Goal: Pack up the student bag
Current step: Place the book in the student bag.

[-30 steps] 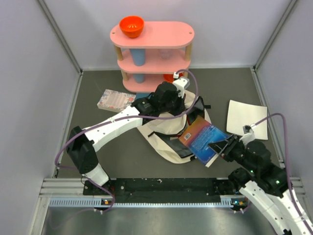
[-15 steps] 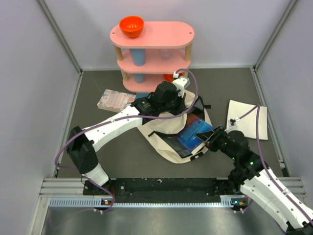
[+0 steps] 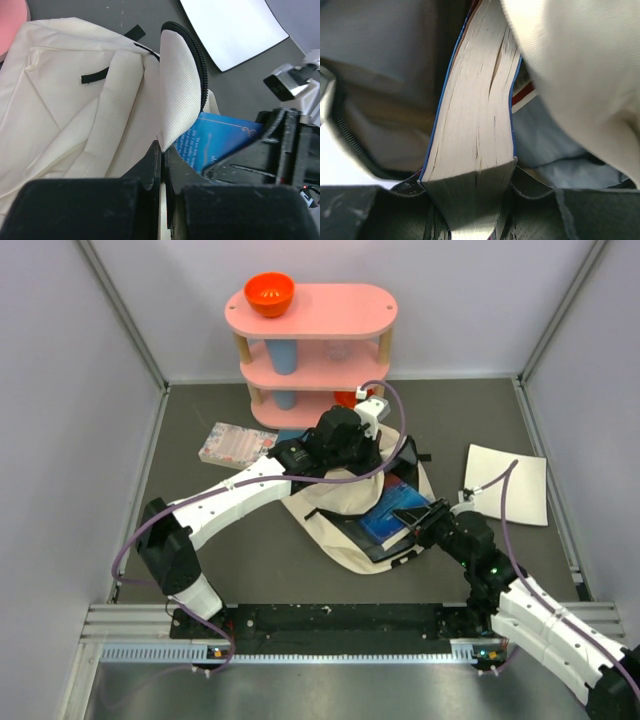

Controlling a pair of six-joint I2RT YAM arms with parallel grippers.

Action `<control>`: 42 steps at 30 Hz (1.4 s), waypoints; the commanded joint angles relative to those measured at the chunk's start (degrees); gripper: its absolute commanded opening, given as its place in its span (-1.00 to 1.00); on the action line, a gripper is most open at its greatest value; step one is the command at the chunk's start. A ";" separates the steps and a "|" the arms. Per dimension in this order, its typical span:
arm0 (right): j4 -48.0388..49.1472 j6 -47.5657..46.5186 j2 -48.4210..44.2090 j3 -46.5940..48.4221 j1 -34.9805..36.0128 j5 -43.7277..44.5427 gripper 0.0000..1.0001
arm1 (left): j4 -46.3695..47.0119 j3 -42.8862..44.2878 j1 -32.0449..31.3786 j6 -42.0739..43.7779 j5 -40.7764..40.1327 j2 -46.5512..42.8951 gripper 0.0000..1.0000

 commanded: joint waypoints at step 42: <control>29.89 -13.03 52.57 15.90 8.62 10.46 0.75 | 8.10 -2.94 1.44 -1.09 4.40 -8.92 -1.00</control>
